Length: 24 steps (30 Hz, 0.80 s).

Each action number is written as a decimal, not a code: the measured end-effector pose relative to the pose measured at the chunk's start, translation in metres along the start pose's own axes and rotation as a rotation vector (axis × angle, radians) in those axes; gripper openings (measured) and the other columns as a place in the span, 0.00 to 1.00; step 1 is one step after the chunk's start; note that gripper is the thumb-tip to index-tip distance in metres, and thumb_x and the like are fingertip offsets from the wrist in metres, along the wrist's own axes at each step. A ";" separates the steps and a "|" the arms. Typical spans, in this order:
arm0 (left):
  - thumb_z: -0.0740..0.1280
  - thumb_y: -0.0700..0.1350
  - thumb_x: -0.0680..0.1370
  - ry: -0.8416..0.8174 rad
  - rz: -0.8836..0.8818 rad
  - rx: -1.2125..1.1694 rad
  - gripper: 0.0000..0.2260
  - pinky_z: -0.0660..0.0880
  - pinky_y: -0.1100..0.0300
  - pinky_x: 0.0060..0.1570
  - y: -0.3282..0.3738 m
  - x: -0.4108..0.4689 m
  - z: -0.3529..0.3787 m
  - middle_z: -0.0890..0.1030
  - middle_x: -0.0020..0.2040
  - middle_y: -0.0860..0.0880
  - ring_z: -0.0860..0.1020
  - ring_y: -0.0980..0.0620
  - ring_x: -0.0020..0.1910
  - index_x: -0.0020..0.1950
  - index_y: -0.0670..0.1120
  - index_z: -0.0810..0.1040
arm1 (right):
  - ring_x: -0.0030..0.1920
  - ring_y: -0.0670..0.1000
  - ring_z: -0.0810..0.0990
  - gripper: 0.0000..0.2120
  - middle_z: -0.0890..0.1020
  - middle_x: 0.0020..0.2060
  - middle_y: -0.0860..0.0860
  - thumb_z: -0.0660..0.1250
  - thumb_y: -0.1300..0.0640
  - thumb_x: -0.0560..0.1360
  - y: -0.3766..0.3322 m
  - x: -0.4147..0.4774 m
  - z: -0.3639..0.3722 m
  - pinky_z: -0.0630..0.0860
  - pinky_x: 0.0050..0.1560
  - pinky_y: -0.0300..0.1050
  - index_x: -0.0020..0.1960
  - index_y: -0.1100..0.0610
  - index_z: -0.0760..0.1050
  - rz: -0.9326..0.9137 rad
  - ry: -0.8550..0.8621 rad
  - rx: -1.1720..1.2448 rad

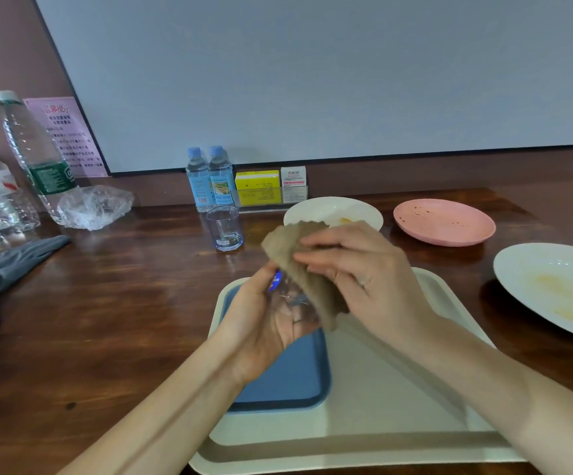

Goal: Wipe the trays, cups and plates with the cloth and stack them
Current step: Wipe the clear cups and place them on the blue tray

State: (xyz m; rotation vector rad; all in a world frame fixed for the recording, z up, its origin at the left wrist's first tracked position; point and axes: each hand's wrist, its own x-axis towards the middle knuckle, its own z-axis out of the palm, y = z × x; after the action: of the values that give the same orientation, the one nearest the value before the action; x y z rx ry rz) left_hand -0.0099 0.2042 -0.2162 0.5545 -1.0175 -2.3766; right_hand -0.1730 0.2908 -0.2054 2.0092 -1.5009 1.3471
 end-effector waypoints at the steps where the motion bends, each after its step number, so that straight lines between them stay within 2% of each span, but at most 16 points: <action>1: 0.64 0.55 0.85 -0.010 -0.001 0.008 0.16 0.81 0.46 0.59 -0.001 0.001 0.001 0.83 0.57 0.43 0.81 0.46 0.55 0.64 0.45 0.82 | 0.60 0.53 0.81 0.10 0.85 0.58 0.47 0.70 0.61 0.82 0.005 0.004 -0.002 0.77 0.62 0.53 0.59 0.54 0.87 0.052 0.027 0.007; 3: 0.64 0.58 0.85 -0.007 0.023 0.016 0.19 0.79 0.43 0.64 -0.004 0.003 -0.001 0.83 0.61 0.41 0.82 0.42 0.59 0.61 0.46 0.85 | 0.59 0.52 0.82 0.09 0.86 0.57 0.47 0.70 0.60 0.82 0.007 0.006 -0.001 0.78 0.60 0.55 0.59 0.54 0.87 0.100 0.059 0.014; 7: 0.65 0.59 0.82 -0.002 0.071 -0.004 0.20 0.84 0.48 0.51 -0.002 0.000 -0.003 0.85 0.50 0.42 0.86 0.46 0.47 0.55 0.45 0.88 | 0.59 0.54 0.80 0.10 0.85 0.58 0.49 0.69 0.58 0.83 -0.011 -0.006 0.008 0.76 0.60 0.53 0.58 0.56 0.87 -0.042 0.032 -0.024; 9: 0.65 0.59 0.81 -0.002 0.079 0.012 0.21 0.79 0.44 0.62 -0.003 0.000 -0.004 0.84 0.50 0.43 0.84 0.46 0.49 0.55 0.45 0.89 | 0.59 0.54 0.80 0.11 0.86 0.57 0.48 0.66 0.57 0.84 -0.014 -0.008 0.008 0.74 0.60 0.54 0.57 0.56 0.88 -0.120 -0.011 -0.036; 11: 0.65 0.59 0.82 0.012 0.074 0.046 0.19 0.72 0.38 0.71 -0.007 0.003 -0.004 0.84 0.50 0.44 0.83 0.47 0.50 0.55 0.46 0.88 | 0.58 0.54 0.80 0.11 0.86 0.57 0.46 0.67 0.56 0.84 -0.007 -0.002 0.006 0.73 0.60 0.56 0.57 0.54 0.88 -0.115 -0.015 -0.053; 13: 0.65 0.60 0.83 0.061 0.084 0.078 0.19 0.76 0.41 0.67 -0.008 0.005 -0.004 0.87 0.50 0.46 0.85 0.48 0.49 0.54 0.47 0.88 | 0.58 0.54 0.79 0.09 0.86 0.57 0.44 0.69 0.56 0.82 0.003 0.005 0.005 0.72 0.60 0.58 0.57 0.52 0.88 -0.041 0.037 -0.094; 14: 0.65 0.61 0.83 0.051 0.074 0.076 0.20 0.76 0.44 0.66 -0.008 0.006 -0.002 0.87 0.52 0.46 0.85 0.47 0.51 0.55 0.47 0.88 | 0.57 0.54 0.78 0.09 0.86 0.56 0.43 0.70 0.56 0.82 0.006 0.007 0.005 0.73 0.60 0.59 0.57 0.52 0.88 0.005 0.070 -0.118; 16: 0.68 0.63 0.81 0.040 0.054 0.059 0.20 0.70 0.45 0.70 -0.007 0.007 -0.002 0.85 0.55 0.44 0.81 0.44 0.54 0.55 0.48 0.88 | 0.57 0.53 0.79 0.09 0.86 0.56 0.45 0.70 0.57 0.81 0.004 0.006 0.005 0.75 0.60 0.57 0.58 0.53 0.88 0.070 0.095 -0.111; 19: 0.66 0.64 0.82 0.024 0.043 0.019 0.22 0.72 0.47 0.68 -0.005 0.008 -0.009 0.84 0.54 0.44 0.80 0.46 0.53 0.57 0.47 0.87 | 0.58 0.53 0.80 0.10 0.84 0.58 0.49 0.70 0.61 0.81 -0.009 -0.008 0.007 0.77 0.61 0.49 0.60 0.56 0.87 0.015 0.013 -0.019; 22: 0.62 0.63 0.84 0.038 0.011 -0.039 0.27 0.66 0.39 0.78 -0.004 0.007 -0.013 0.82 0.62 0.41 0.78 0.42 0.62 0.67 0.43 0.85 | 0.58 0.52 0.80 0.10 0.84 0.58 0.51 0.71 0.63 0.81 -0.014 -0.013 0.007 0.76 0.61 0.45 0.60 0.57 0.87 -0.064 -0.067 0.046; 23: 0.62 0.62 0.85 0.036 0.018 -0.038 0.26 0.69 0.41 0.77 -0.004 0.006 -0.010 0.82 0.61 0.43 0.79 0.44 0.61 0.68 0.42 0.84 | 0.58 0.51 0.80 0.09 0.84 0.58 0.50 0.71 0.62 0.81 -0.012 -0.011 0.007 0.76 0.62 0.44 0.59 0.57 0.87 -0.053 -0.066 0.062; 24: 0.63 0.60 0.85 0.042 0.038 -0.029 0.24 0.74 0.46 0.71 -0.004 0.007 -0.009 0.84 0.57 0.45 0.82 0.47 0.55 0.65 0.42 0.84 | 0.58 0.50 0.80 0.09 0.83 0.59 0.50 0.71 0.62 0.80 -0.009 -0.008 0.006 0.76 0.62 0.44 0.58 0.56 0.87 -0.024 -0.051 0.079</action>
State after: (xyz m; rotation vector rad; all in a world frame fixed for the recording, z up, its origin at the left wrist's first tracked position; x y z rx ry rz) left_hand -0.0118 0.1976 -0.2263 0.5673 -0.9652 -2.3333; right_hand -0.1627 0.2950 -0.2121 2.1181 -1.4615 1.3763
